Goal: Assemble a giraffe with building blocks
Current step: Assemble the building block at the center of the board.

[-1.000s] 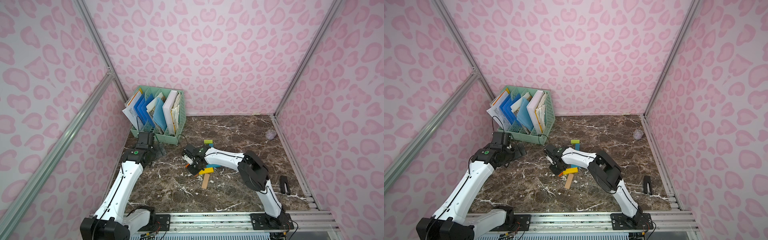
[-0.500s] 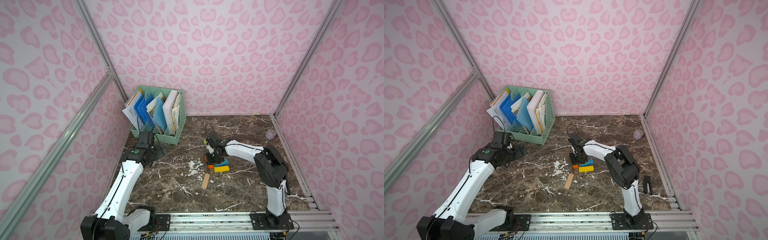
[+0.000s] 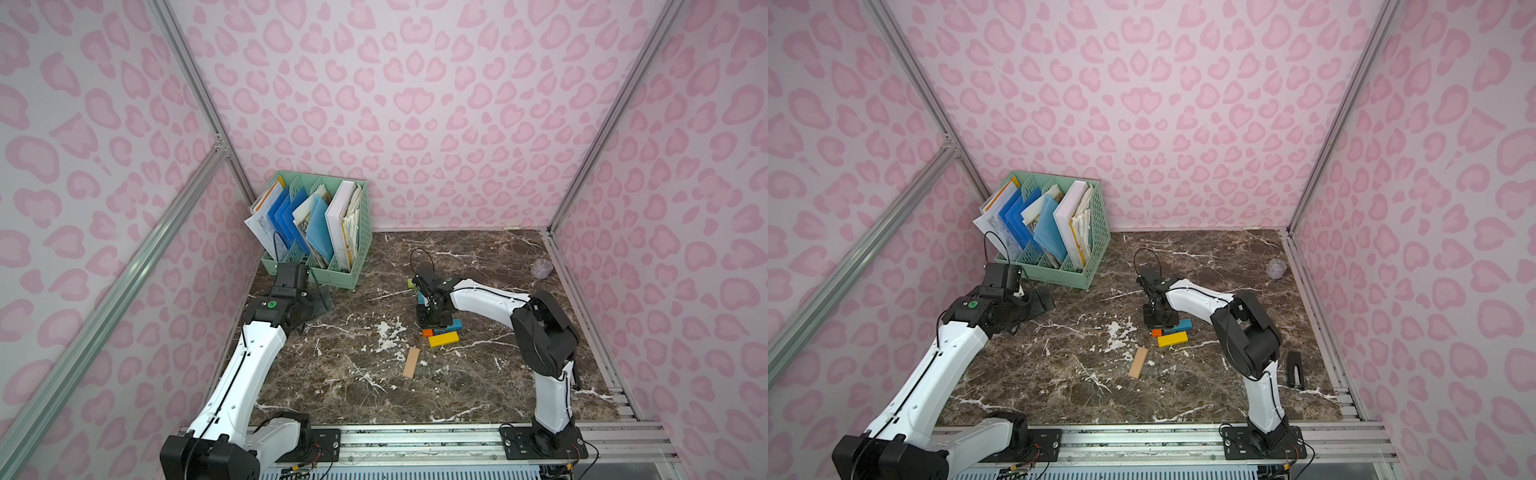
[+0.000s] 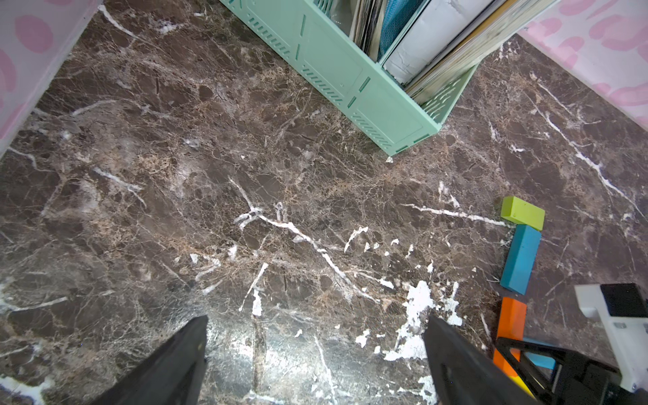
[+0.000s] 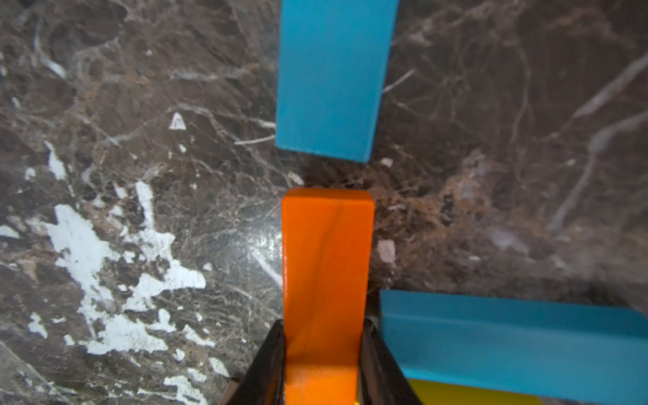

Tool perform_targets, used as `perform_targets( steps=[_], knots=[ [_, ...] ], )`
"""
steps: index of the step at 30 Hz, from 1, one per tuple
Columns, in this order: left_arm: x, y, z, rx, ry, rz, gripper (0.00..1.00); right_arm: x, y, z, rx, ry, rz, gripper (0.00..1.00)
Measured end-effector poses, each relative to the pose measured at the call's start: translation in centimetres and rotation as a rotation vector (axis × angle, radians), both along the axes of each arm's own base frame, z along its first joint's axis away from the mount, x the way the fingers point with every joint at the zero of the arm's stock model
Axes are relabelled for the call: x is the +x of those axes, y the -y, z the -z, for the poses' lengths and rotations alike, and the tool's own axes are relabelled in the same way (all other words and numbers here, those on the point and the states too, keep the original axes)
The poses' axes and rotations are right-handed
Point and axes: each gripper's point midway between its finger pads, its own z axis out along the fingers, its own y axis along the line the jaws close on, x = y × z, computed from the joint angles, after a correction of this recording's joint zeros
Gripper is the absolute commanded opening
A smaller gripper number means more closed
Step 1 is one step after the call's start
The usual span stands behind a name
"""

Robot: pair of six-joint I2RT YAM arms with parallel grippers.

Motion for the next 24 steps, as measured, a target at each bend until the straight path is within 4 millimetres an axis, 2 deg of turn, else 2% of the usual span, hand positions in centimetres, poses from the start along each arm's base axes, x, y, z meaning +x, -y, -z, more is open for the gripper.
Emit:
perform_targets(
  steps=[7,16,24],
  knots=[
    [0.0,0.0,-0.1,-0.001,0.004,0.000,0.99,-0.7,-0.4,-0.2,0.005,-0.020,0.037,0.36],
    [-0.1,0.0,-0.2,-0.001,0.004,0.000,0.99,1.7,-0.6,-0.1,-0.020,-0.004,0.109,0.36],
    [-0.1,0.0,-0.2,0.000,0.004,0.000,0.99,1.8,-0.4,0.9,-0.049,-0.021,0.116,0.36]
  ],
)
